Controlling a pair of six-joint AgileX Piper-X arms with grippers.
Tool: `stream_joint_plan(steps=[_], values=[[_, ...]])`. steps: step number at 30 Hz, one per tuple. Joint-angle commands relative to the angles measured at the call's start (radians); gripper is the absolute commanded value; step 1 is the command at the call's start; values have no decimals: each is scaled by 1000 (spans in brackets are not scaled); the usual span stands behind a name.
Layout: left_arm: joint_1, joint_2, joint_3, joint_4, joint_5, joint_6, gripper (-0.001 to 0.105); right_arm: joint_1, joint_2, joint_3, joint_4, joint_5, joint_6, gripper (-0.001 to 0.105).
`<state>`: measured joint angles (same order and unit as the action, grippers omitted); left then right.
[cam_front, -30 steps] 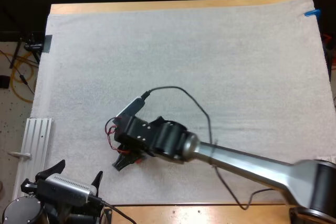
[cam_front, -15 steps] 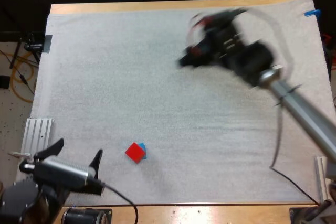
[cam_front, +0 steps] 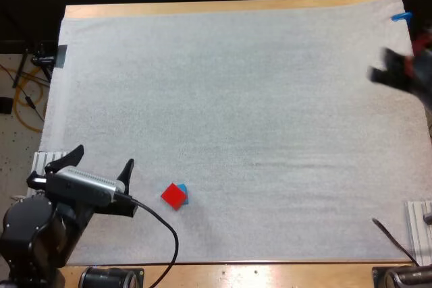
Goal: Stack red cube on blue cube
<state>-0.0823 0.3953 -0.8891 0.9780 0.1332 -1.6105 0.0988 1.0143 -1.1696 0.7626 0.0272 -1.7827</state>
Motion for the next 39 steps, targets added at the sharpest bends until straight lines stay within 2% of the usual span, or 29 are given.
stream_joint_plan(steps=[1,5,10,17,21,26,29,39], values=[[-4,7,-4,-24,-4,-9,76,-40,-124,55,1,-10,-17,54],[-4,10,-4,-41,-4,-9,76,-86,-379,179,14,-10,-17,54],[-4,-6,-4,-40,4,-9,76,-85,-648,276,53,-10,-17,54],[-4,-208,-2,-8,21,-9,76,-85,-904,348,152,-10,-17,54],[-4,-357,28,0,21,-9,76,-85,-988,378,182,-33,-17,54],[-4,-561,108,79,16,-68,76,-85,-1073,419,221,-54,-17,54],[10,-536,106,186,36,-52,76,-85,-1068,439,237,-71,-23,54],[16,-548,244,74,-4,-39,76,-85,-1067,603,184,-114,-32,54]])
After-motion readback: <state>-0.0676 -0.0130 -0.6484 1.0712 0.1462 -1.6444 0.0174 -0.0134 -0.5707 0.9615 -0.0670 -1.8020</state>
